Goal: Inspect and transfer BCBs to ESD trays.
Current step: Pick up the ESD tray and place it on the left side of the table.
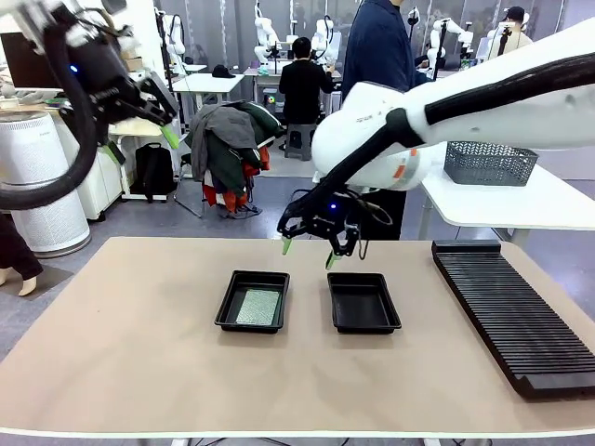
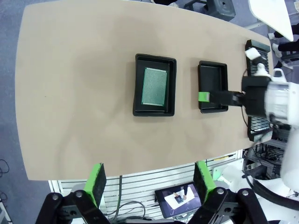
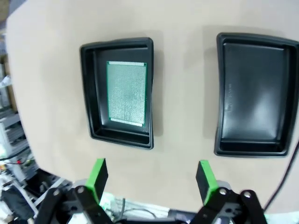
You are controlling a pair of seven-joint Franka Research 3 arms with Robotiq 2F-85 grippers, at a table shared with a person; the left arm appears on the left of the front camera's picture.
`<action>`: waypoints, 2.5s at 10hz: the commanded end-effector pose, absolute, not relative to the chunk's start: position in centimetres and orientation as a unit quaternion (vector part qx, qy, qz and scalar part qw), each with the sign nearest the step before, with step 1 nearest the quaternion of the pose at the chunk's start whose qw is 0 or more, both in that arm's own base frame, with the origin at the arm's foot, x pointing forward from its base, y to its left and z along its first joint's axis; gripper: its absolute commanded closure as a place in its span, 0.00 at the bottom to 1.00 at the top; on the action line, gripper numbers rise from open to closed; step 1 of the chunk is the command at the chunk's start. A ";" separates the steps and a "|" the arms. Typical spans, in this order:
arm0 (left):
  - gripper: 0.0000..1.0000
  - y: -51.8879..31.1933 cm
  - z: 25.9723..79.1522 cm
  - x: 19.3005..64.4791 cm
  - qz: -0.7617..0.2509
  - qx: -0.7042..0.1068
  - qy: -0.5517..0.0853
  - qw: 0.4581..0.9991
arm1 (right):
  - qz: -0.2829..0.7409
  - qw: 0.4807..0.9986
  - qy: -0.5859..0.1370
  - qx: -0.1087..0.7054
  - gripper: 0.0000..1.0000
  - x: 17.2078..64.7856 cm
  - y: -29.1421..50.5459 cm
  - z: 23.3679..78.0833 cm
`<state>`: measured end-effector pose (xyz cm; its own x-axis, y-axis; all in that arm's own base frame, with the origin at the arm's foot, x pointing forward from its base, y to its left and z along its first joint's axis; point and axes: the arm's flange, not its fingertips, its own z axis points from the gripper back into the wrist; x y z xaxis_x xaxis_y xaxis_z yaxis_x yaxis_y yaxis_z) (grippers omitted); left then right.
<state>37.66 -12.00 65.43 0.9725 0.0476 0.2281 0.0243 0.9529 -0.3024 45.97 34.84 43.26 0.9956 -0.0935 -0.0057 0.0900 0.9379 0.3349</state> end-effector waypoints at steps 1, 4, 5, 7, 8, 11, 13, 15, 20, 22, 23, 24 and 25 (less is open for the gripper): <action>0.00 -14.0 62.9 38.8 -0.003 -0.134 -0.118 0.984 | -0.031 0.971 -0.006 0.235 0.00 43.4 31.4 42.7; 0.00 -17.1 58.5 40.7 -0.001 -0.111 -0.098 0.989 | -0.028 0.955 -0.004 0.296 0.00 42.5 27.0 42.4; 0.00 -18.0 56.7 41.4 0.007 -0.094 -0.077 0.993 | -0.023 0.951 -0.008 0.309 0.00 42.1 25.6 42.6; 0.00 -19.6 53.7 42.9 0.013 -0.080 -0.057 0.995 | -0.003 0.943 -0.009 0.331 0.00 41.4 23.7 42.8; 0.00 -20.5 52.2 43.6 0.013 -0.070 -0.050 0.996 | 0.011 0.944 -0.006 0.331 0.00 41.1 22.8 42.9; 0.00 -22.4 47.9 45.9 0.006 -0.041 -0.054 0.998 | -0.020 0.949 -0.014 0.313 0.00 42.3 25.0 43.4; 0.00 -22.8 44.9 47.9 0.000 -0.033 -0.061 0.998 | -0.020 0.949 -0.014 0.313 0.00 42.3 25.0 43.4; 0.00 -22.8 42.1 49.3 -0.013 -0.035 -0.063 0.997 | -0.020 0.949 -0.014 0.313 0.00 42.3 25.0 43.4; 0.00 -23.4 37.0 51.2 -0.038 -0.018 -0.070 0.997 | -0.020 0.949 -0.014 0.313 0.00 42.3 25.0 43.4; 0.00 -23.4 35.6 51.7 -0.053 -0.017 -0.069 0.996 | -0.020 0.949 -0.014 0.313 0.00 42.3 25.0 43.4; 0.00 -23.4 34.9 52.1 -0.062 -0.019 -0.067 0.996 | -0.020 0.949 -0.014 0.313 0.00 42.3 25.0 43.4; 0.00 -23.4 34.3 52.3 -0.071 -0.019 -0.062 0.995 | -0.020 0.949 -0.014 0.313 0.00 42.3 25.0 43.4; 0.00 -23.5 33.6 52.5 -0.082 -0.022 -0.058 0.995 | -0.020 0.949 -0.014 0.313 0.00 42.3 25.0 43.4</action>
<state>51.83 -23.40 33.96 0.9864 -0.1251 0.1066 0.1299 0.9908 -0.0390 42.07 24.70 43.45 0.9996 -0.0232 0.0159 0.0089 0.7958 0.6055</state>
